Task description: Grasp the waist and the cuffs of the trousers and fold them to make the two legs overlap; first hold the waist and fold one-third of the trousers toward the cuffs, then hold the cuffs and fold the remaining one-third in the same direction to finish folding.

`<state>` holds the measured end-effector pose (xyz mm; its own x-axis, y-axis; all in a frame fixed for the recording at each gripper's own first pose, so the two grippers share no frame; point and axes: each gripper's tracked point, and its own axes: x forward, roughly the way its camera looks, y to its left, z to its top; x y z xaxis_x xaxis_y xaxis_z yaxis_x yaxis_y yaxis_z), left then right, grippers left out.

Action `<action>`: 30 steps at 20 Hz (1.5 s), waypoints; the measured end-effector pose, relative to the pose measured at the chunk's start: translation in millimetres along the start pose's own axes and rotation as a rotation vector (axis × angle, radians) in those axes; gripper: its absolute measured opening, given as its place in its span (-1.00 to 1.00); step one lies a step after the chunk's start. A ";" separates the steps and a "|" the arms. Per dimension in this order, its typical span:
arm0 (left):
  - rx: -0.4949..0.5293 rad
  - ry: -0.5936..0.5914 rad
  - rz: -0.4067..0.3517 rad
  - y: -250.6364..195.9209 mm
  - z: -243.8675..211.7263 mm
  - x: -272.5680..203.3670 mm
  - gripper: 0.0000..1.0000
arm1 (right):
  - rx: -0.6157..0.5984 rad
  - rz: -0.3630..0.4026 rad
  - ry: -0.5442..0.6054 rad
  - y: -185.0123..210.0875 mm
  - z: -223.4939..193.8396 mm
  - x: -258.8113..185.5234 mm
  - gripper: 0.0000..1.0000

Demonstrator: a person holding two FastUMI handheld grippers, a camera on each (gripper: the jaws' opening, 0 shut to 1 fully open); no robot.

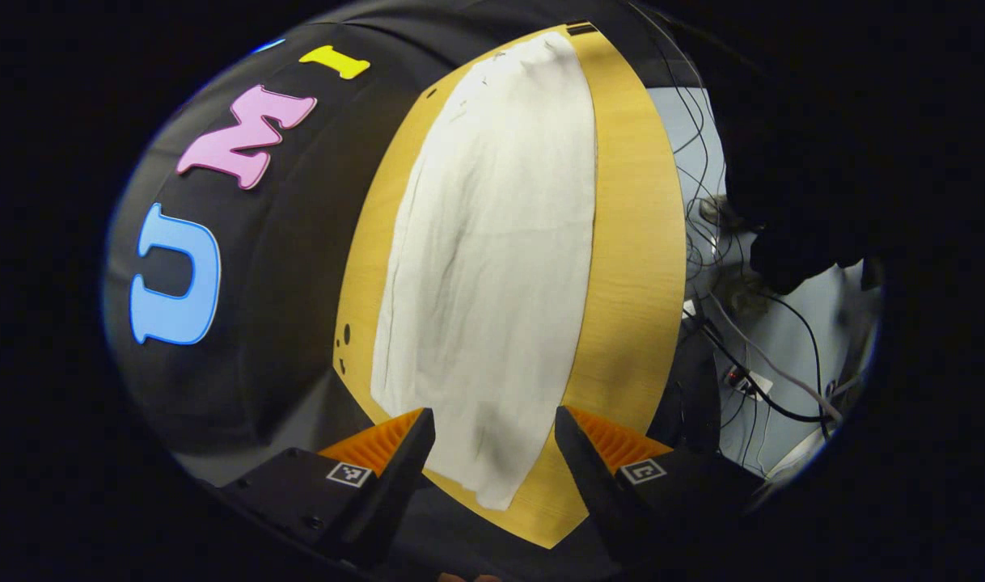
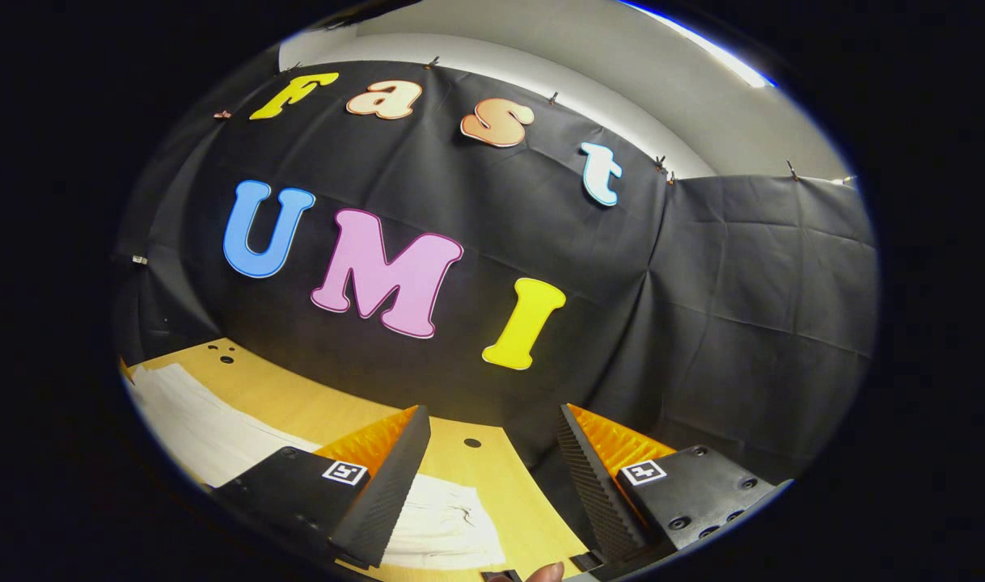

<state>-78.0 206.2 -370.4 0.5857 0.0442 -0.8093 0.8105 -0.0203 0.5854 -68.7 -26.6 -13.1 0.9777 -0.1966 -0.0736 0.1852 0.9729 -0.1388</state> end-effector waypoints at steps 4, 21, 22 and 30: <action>0.041 0.021 -0.046 -11.2 -7.6 21.1 0.89 | -0.015 -0.015 0.004 -8.2 0.1 -4.7 0.95; -0.019 0.138 -0.098 15.7 -18.6 75.5 -0.83 | -0.462 0.144 0.188 -35.5 -115.3 -21.3 0.95; -0.018 0.135 -0.100 15.9 -16.9 76.0 -0.84 | -0.525 0.194 0.208 -33.0 -130.4 -17.4 0.95; -0.028 0.173 -0.083 16.2 -21.7 76.8 -0.85 | -0.879 0.552 0.327 24.0 -283.9 23.1 0.95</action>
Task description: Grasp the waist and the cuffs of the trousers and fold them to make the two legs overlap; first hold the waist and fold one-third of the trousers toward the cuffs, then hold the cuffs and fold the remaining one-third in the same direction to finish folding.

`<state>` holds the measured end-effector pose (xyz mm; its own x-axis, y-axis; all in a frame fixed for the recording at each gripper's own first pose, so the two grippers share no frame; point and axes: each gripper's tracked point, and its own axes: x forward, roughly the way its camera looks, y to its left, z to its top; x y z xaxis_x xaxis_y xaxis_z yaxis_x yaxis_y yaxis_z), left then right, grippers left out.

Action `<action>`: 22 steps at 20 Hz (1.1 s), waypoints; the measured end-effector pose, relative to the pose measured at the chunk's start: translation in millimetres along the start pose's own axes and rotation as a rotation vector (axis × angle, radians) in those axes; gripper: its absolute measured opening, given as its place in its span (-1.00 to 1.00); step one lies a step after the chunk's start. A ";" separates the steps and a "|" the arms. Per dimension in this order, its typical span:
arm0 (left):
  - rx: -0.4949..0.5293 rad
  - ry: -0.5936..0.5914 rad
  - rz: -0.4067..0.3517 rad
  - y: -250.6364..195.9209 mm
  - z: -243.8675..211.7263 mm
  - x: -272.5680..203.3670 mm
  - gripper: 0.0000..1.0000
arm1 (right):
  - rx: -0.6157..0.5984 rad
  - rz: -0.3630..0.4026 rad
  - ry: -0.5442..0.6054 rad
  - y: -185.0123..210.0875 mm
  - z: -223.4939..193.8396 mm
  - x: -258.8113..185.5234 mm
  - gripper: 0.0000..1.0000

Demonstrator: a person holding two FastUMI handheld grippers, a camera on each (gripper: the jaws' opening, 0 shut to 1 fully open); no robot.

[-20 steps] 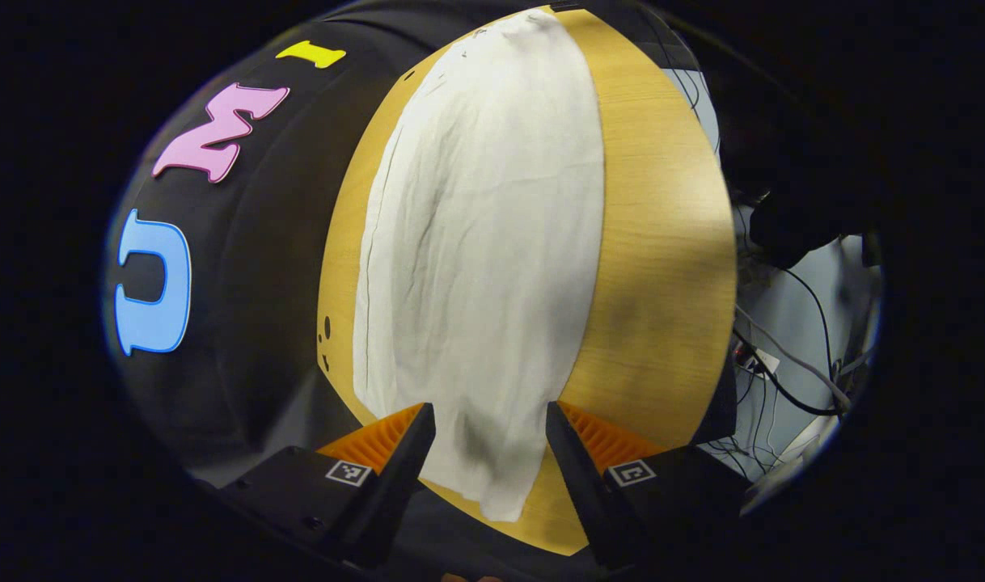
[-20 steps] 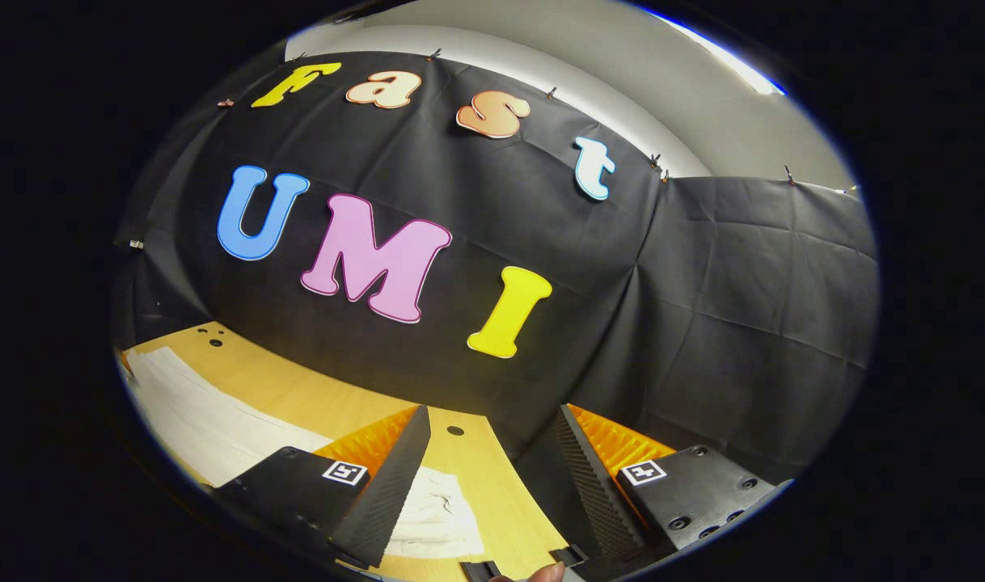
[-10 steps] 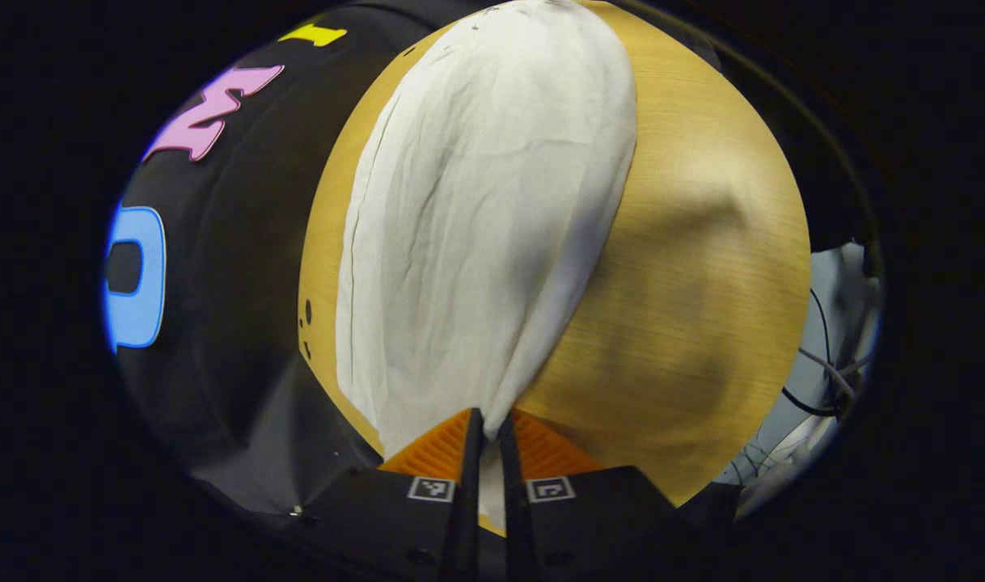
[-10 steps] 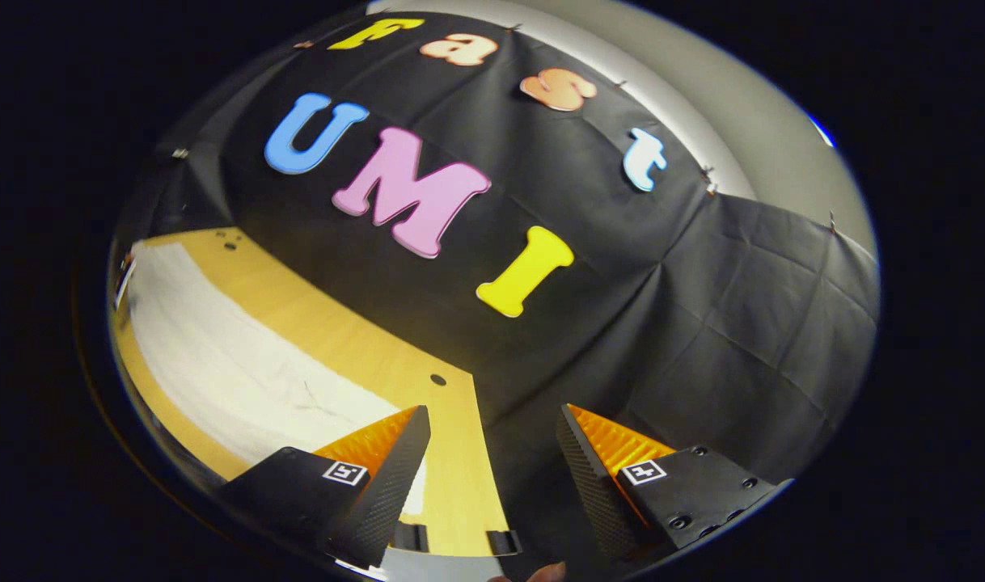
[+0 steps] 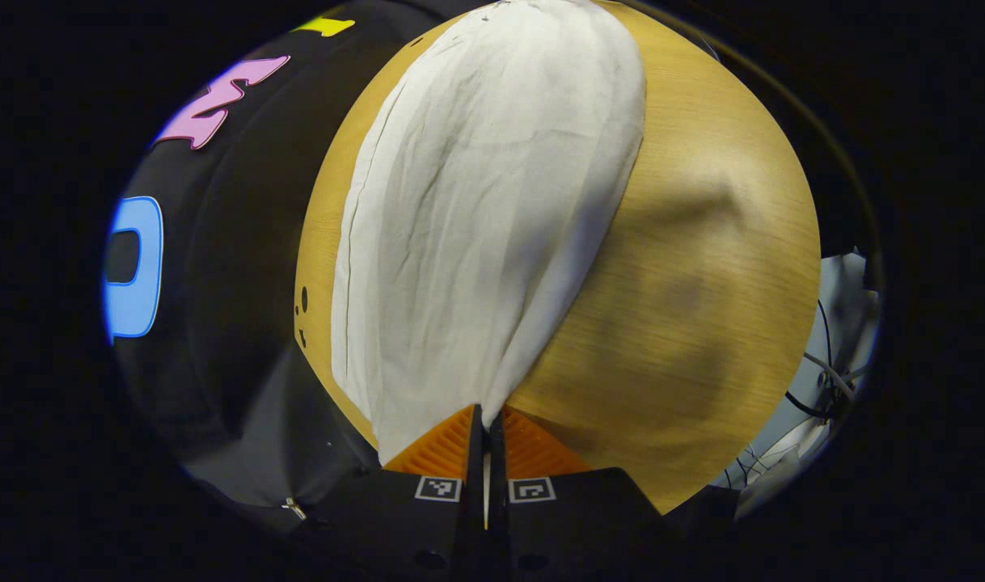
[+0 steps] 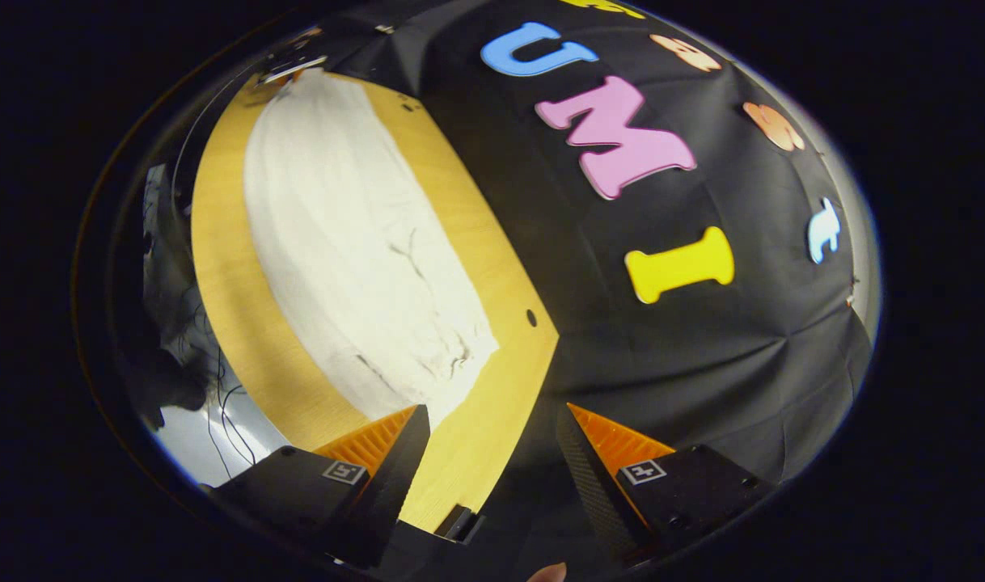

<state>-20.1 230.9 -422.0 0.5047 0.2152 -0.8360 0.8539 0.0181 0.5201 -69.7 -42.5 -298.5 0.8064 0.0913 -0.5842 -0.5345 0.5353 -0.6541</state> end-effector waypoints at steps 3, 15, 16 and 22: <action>-0.006 0.010 0.003 0.3 -0.8 0.8 -0.85 | -0.125 0.128 0.005 37.0 -11.5 24.4 0.94; -0.014 0.040 0.010 0.4 0.1 0.6 -0.85 | -0.326 0.252 0.001 77.4 -22.5 99.5 0.82; -0.016 0.040 0.011 0.7 0.2 1.0 -0.85 | -0.311 0.262 0.009 78.3 -26.7 104.9 0.89; -0.013 0.033 0.028 3.5 2.4 -2.9 -0.85 | -0.318 0.305 0.054 94.2 -35.8 116.5 -0.58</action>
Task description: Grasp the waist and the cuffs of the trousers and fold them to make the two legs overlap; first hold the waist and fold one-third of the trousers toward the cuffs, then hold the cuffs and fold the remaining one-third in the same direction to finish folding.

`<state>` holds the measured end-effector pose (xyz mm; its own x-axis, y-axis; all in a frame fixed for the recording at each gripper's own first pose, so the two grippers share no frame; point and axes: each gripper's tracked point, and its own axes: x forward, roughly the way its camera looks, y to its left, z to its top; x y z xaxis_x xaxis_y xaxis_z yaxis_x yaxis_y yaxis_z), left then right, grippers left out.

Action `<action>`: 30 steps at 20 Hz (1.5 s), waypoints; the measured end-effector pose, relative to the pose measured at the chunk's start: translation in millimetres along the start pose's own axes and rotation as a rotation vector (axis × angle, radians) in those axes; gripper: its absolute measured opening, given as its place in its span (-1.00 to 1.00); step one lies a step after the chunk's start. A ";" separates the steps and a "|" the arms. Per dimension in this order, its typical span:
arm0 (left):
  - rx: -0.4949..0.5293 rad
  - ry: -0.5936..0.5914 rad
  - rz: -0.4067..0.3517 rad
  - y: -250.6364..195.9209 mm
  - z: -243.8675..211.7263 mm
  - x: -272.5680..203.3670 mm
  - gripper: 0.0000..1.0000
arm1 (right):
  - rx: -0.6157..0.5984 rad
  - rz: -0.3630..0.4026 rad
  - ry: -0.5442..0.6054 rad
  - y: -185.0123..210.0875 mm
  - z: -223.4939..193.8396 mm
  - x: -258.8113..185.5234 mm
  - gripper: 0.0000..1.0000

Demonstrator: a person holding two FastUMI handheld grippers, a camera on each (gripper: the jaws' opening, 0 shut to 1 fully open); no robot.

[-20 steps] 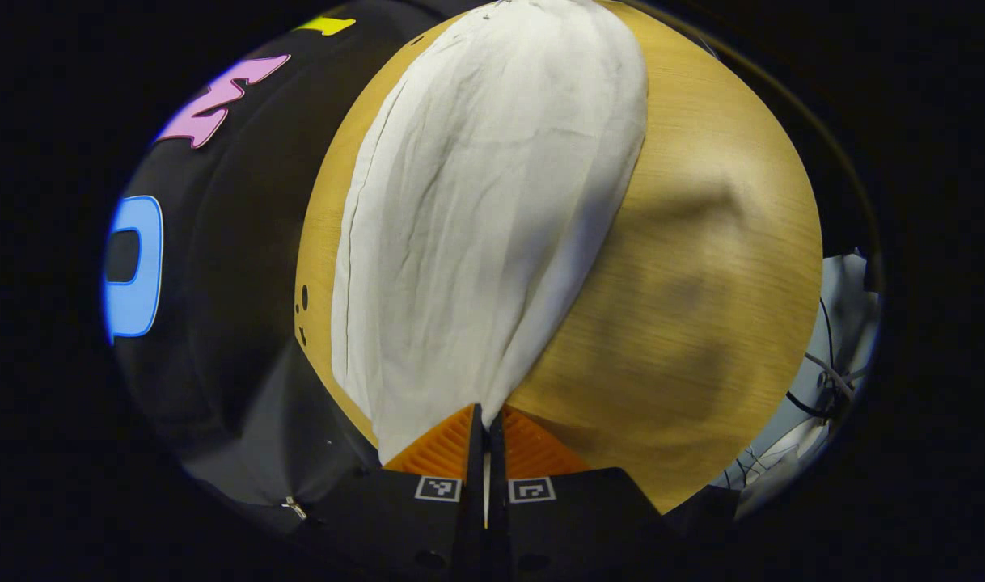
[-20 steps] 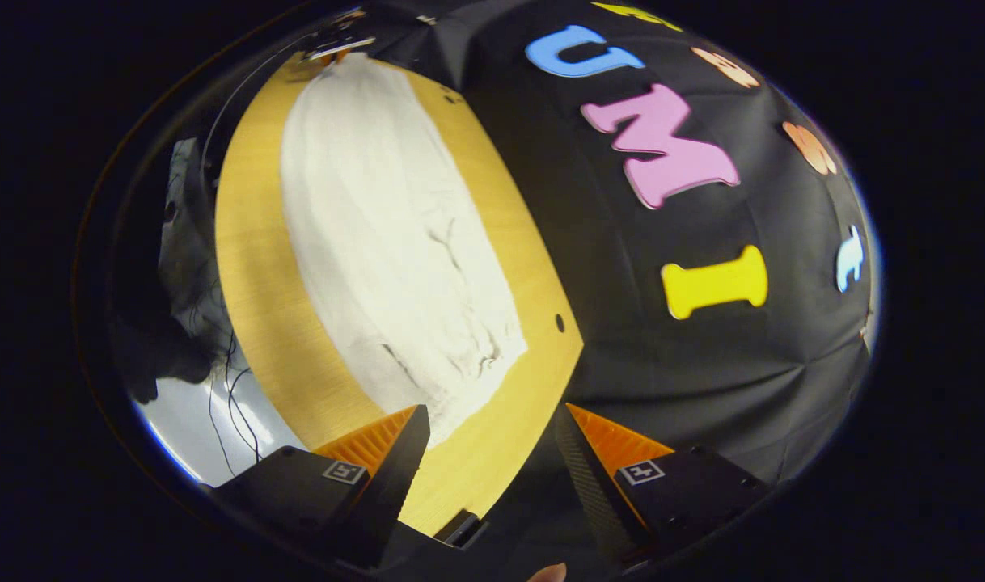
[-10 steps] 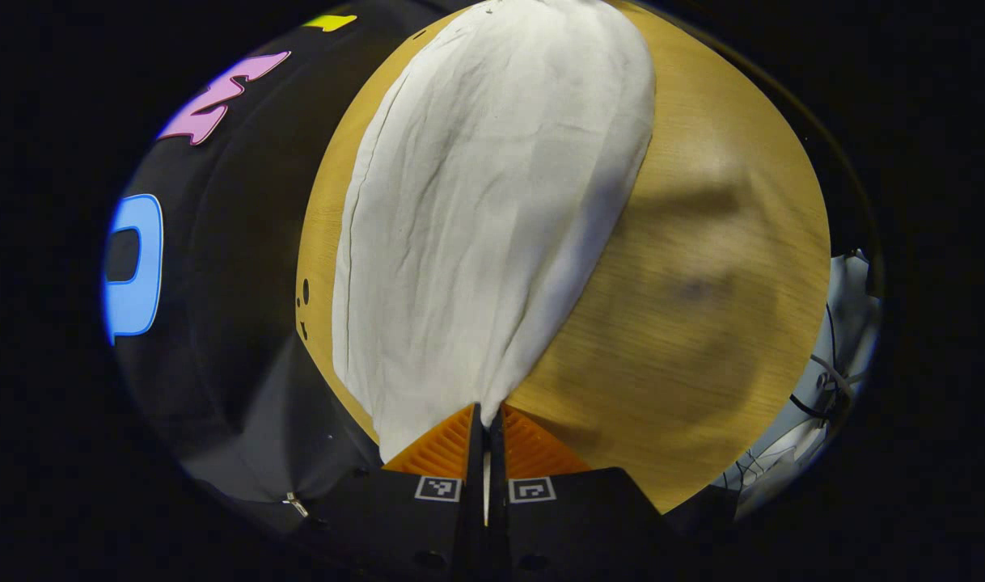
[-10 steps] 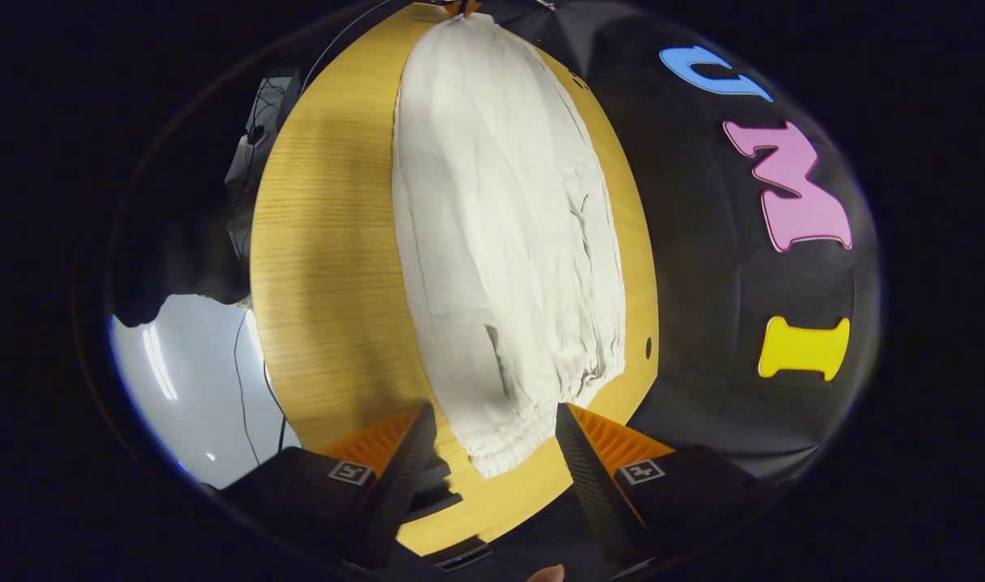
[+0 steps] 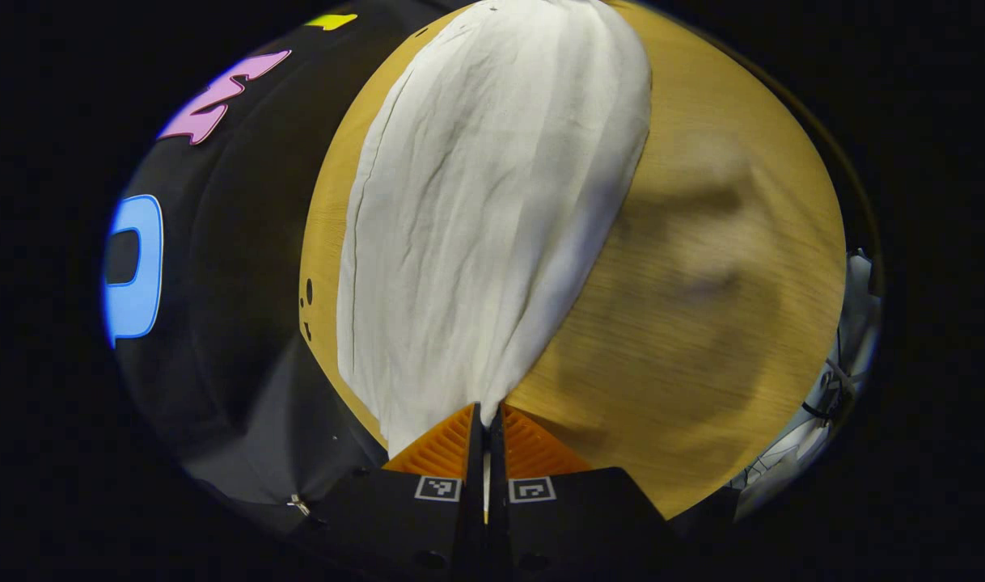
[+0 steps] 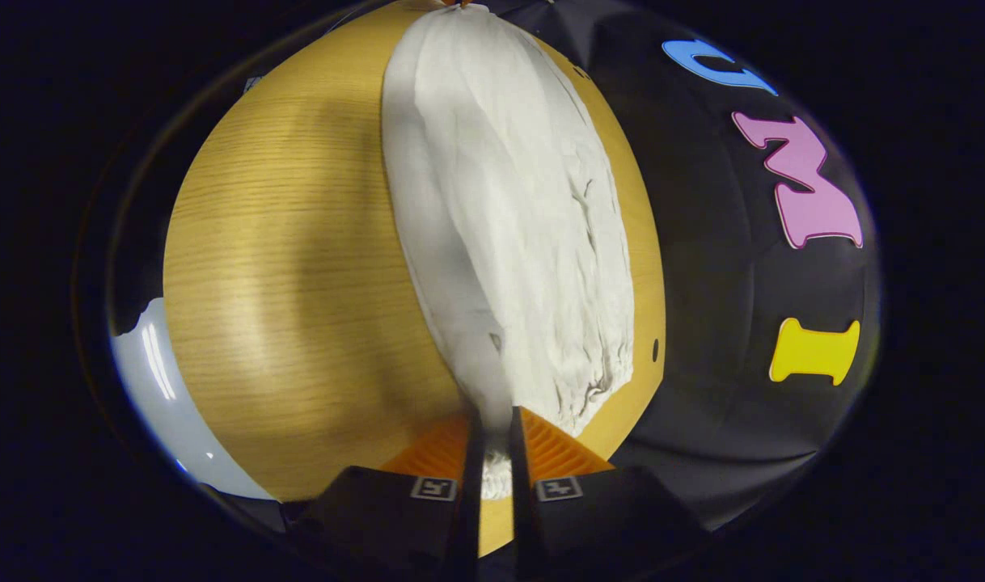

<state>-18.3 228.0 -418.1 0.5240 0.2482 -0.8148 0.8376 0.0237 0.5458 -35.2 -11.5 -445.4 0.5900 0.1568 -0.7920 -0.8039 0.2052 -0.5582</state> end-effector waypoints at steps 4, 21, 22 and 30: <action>-0.020 -0.015 -0.033 -1.7 4.8 1.7 -0.89 | 0.031 0.033 0.002 1.1 2.0 -8.1 -0.89; -0.367 -0.132 0.058 143.9 18.3 -16.2 -0.89 | 0.391 -0.247 -0.086 -156.0 30.5 -50.9 -0.89; -0.369 -0.131 0.057 150.5 20.6 -9.9 -0.89 | 0.394 -0.237 -0.089 -160.9 33.2 -44.5 -0.89; -0.329 -0.089 0.015 177.9 32.3 44.0 -0.89 | 0.341 -0.201 -0.054 -188.9 33.4 15.2 -0.89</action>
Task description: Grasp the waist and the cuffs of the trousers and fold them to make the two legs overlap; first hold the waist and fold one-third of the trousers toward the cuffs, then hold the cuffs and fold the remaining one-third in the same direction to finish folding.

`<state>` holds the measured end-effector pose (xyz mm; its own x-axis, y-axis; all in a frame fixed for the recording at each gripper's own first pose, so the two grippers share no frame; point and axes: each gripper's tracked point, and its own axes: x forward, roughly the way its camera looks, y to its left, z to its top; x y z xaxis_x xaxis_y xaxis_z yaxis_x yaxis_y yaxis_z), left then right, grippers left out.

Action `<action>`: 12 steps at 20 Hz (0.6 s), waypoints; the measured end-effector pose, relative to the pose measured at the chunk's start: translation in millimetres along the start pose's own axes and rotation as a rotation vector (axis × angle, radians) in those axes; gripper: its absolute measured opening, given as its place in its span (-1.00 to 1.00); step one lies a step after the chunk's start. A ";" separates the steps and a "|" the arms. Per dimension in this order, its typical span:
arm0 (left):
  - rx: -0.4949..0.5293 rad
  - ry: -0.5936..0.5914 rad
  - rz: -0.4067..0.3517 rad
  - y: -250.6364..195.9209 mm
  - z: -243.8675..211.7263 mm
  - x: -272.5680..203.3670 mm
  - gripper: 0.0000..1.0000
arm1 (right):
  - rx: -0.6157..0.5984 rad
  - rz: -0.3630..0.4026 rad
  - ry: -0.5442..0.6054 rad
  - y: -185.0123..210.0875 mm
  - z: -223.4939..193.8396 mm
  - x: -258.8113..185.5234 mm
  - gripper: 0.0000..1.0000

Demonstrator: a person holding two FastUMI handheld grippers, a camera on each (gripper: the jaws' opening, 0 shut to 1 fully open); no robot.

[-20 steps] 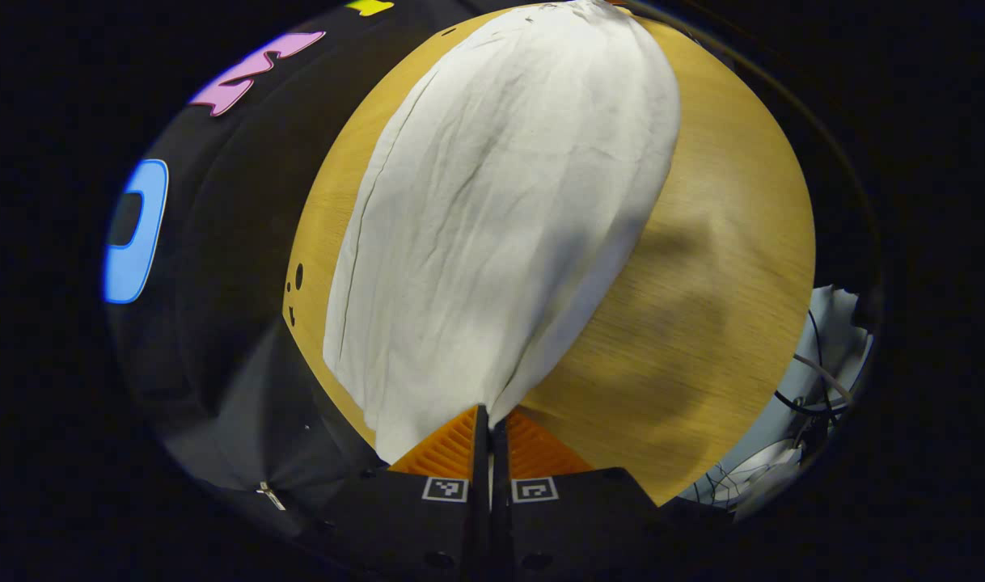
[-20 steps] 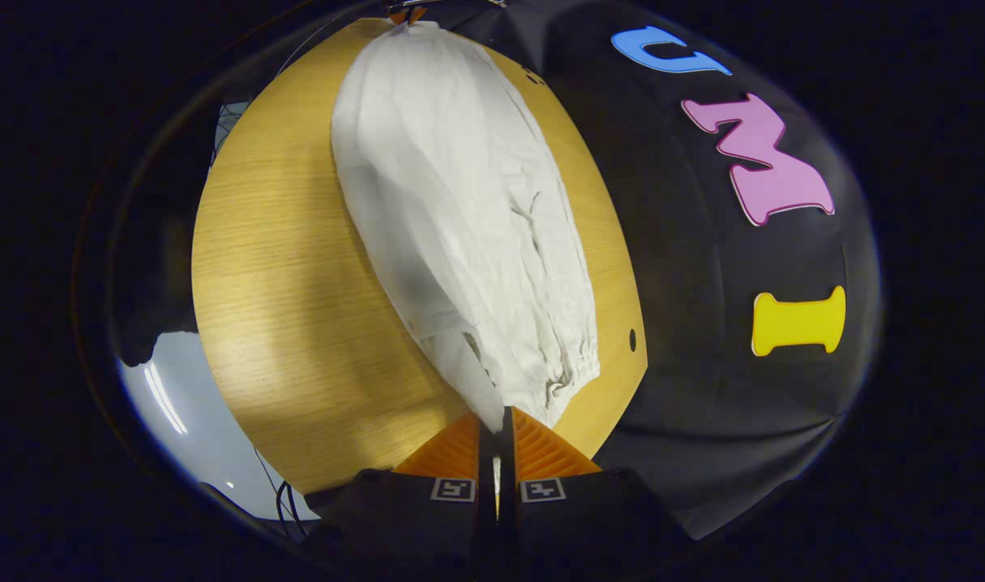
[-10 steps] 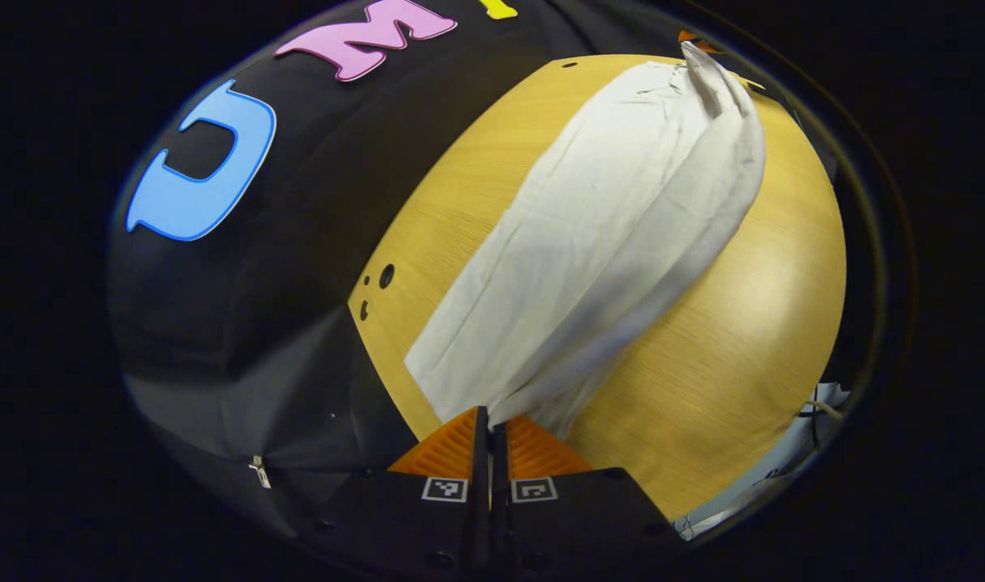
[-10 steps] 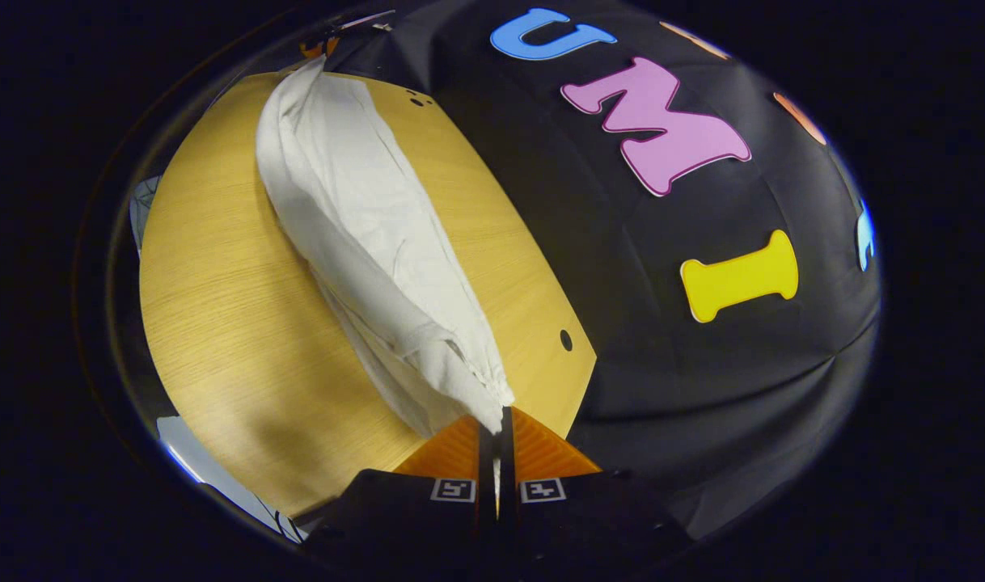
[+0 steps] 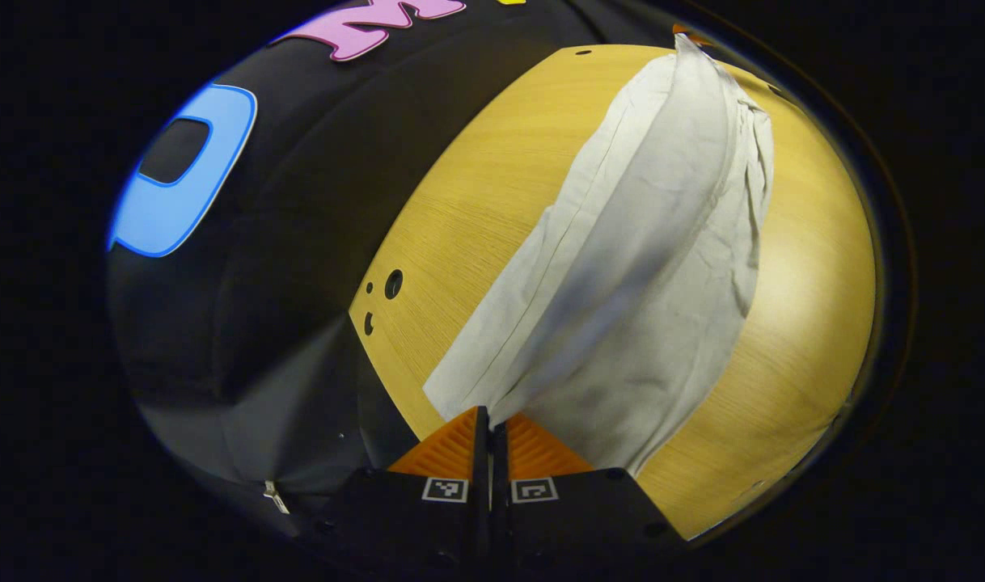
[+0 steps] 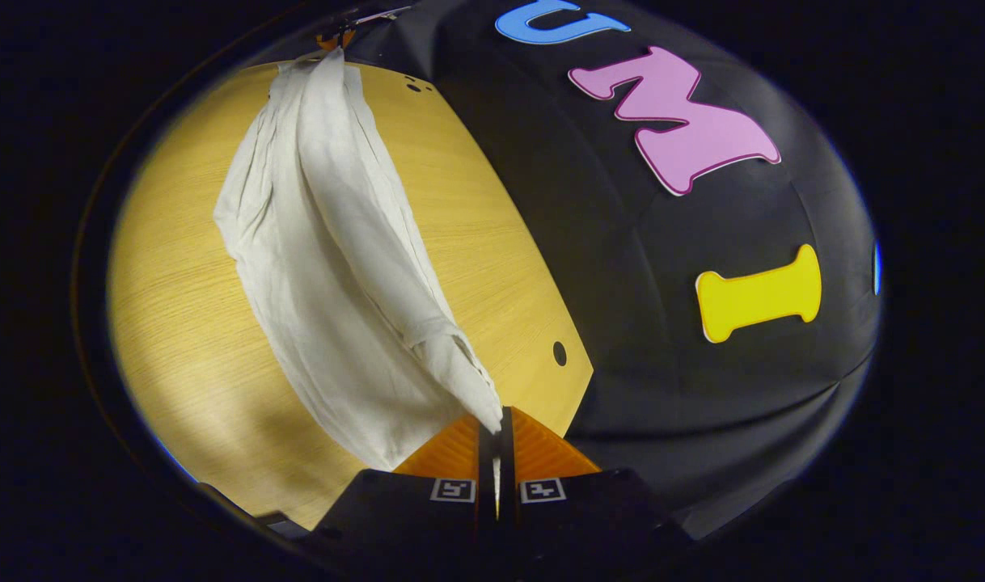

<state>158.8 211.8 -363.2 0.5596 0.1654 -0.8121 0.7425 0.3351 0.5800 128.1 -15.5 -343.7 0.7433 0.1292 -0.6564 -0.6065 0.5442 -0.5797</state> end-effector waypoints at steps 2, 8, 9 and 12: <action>0.024 0.023 -0.024 -2.1 -0.1 16.7 -0.89 | -0.004 0.033 0.009 3.6 -0.5 19.2 -0.89; 0.151 0.053 -0.011 8.1 17.4 67.6 -0.89 | -0.058 0.106 0.060 19.2 -14.2 76.0 -0.89; 0.173 0.055 -0.004 11.2 19.6 76.1 -0.89 | -0.061 0.116 0.070 22.5 -18.8 83.6 -0.89; 0.200 0.085 -0.052 0.3 13.5 97.0 -0.88 | -0.074 0.144 0.101 31.5 -27.0 100.3 -0.87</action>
<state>218.3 215.5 -440.9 0.4923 0.2332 -0.8386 0.8324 0.1556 0.5319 175.9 -7.7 -440.9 0.6173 0.1154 -0.7783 -0.7264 0.4635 -0.5074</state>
